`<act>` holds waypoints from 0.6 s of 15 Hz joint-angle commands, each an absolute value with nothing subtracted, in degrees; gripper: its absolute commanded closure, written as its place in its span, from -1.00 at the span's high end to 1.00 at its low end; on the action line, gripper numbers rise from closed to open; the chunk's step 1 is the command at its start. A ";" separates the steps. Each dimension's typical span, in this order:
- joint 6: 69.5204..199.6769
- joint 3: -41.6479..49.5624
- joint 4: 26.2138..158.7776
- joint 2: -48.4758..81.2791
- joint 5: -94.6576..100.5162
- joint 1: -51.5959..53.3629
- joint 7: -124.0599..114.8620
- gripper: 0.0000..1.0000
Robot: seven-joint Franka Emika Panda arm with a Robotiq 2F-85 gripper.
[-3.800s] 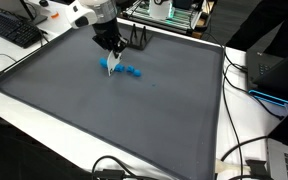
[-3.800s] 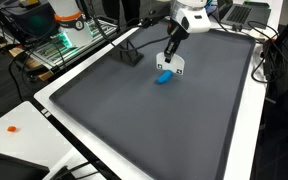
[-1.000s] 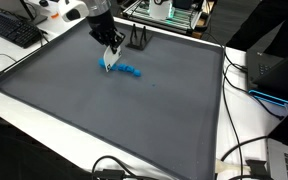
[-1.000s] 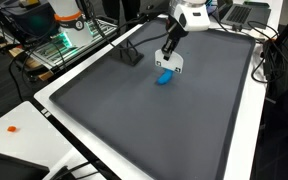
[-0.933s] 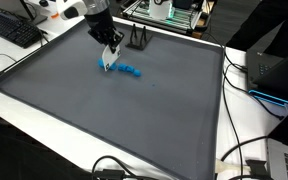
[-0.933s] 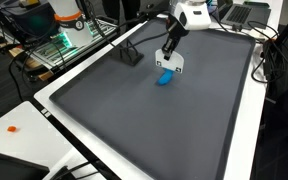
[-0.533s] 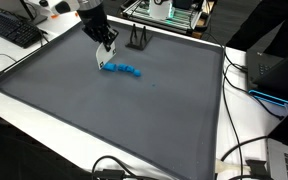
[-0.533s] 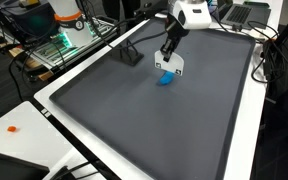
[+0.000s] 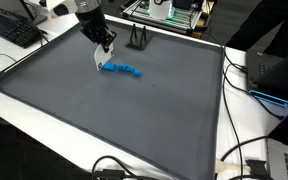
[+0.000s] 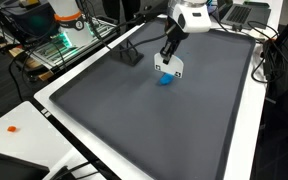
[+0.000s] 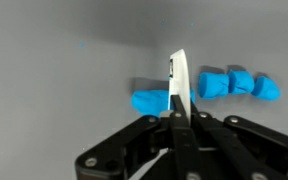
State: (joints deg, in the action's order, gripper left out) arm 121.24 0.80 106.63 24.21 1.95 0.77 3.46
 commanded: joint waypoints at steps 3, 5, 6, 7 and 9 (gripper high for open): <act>123.24 0.75 105.98 26.55 3.11 0.44 3.56 -0.98; 123.43 0.83 106.13 27.13 3.74 0.78 3.20 -0.98; 123.70 0.85 106.36 27.38 4.09 0.95 2.95 -0.98; 123.87 0.73 106.50 27.60 4.02 0.94 3.01 -0.98; 124.42 0.63 106.82 27.97 4.10 1.05 2.90 -0.98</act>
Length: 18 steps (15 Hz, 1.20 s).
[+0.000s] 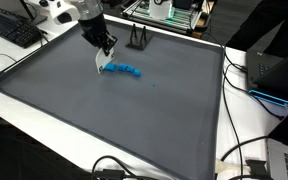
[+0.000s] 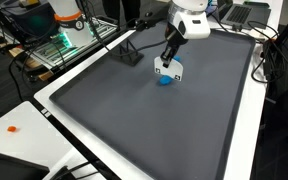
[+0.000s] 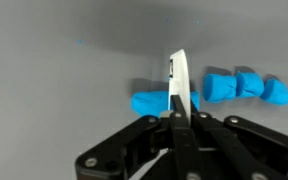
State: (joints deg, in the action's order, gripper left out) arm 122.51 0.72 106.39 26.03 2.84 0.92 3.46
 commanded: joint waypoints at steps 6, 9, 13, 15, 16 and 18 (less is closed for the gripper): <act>126.50 0.77 107.45 28.90 4.18 1.12 2.30 -0.98; 126.53 0.80 107.54 29.36 4.12 1.08 2.27 -0.98; 125.03 0.72 107.44 30.16 3.97 1.12 2.27 -0.98; 124.16 0.14 107.47 30.14 2.67 0.54 3.38 -0.98; 123.37 -0.37 107.47 30.09 1.61 0.08 4.35 -0.98; 122.31 -0.61 107.42 30.13 1.45 -0.06 5.01 -0.98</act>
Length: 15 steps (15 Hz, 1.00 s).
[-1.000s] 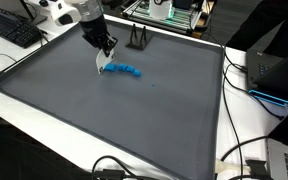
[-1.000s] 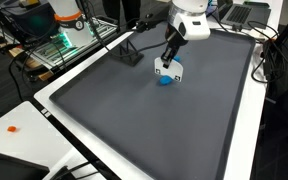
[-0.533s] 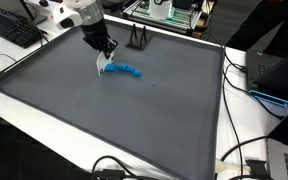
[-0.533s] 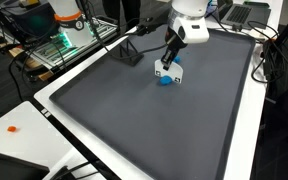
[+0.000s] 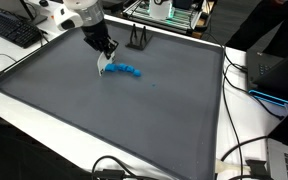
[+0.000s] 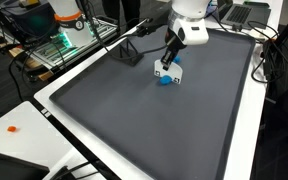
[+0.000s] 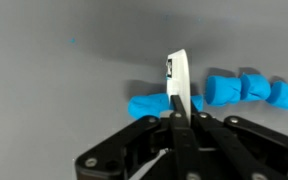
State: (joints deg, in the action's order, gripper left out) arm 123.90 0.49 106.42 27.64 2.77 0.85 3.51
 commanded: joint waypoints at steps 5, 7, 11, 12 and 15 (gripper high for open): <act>119.95 -1.60 106.50 30.16 0.61 -0.30 7.05 -0.98; 118.53 -1.92 105.81 30.33 0.23 -0.36 7.73 -0.98; 117.11 -1.77 104.99 30.50 0.17 -0.28 7.22 -0.98; 116.92 -1.79 104.84 30.34 -0.20 -0.44 7.15 -0.98; 115.73 -1.63 104.45 29.75 -1.40 -0.70 6.33 -0.98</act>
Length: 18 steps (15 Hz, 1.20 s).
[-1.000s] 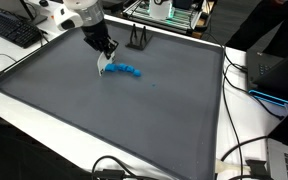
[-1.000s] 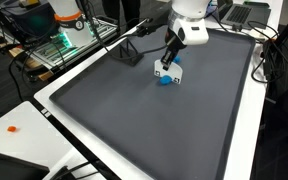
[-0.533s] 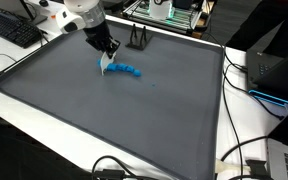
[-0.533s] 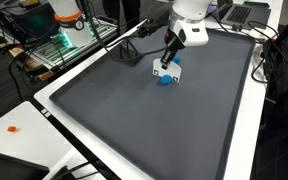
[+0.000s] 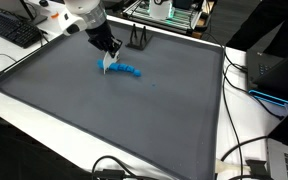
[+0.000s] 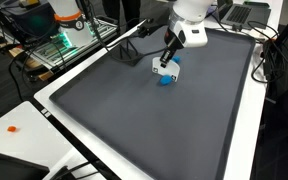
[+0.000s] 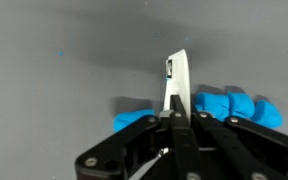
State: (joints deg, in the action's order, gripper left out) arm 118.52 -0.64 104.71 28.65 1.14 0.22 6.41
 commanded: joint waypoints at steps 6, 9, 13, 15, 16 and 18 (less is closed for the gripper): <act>112.52 -0.79 104.17 28.31 -2.65 -0.81 3.77 -0.98; 110.73 -0.60 104.27 27.33 -3.23 -1.07 2.89 -0.98; 109.01 -0.35 104.88 24.88 -3.71 -1.48 2.64 -0.98; 108.76 -0.17 105.44 23.18 -4.07 -1.76 2.67 -0.98; 108.76 -0.04 105.81 22.29 -4.28 -1.92 2.54 -0.98; 109.01 0.32 106.61 20.52 -4.90 -2.16 1.67 -0.98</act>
State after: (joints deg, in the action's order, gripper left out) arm 109.63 -0.01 103.94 24.08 -3.42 -1.51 3.14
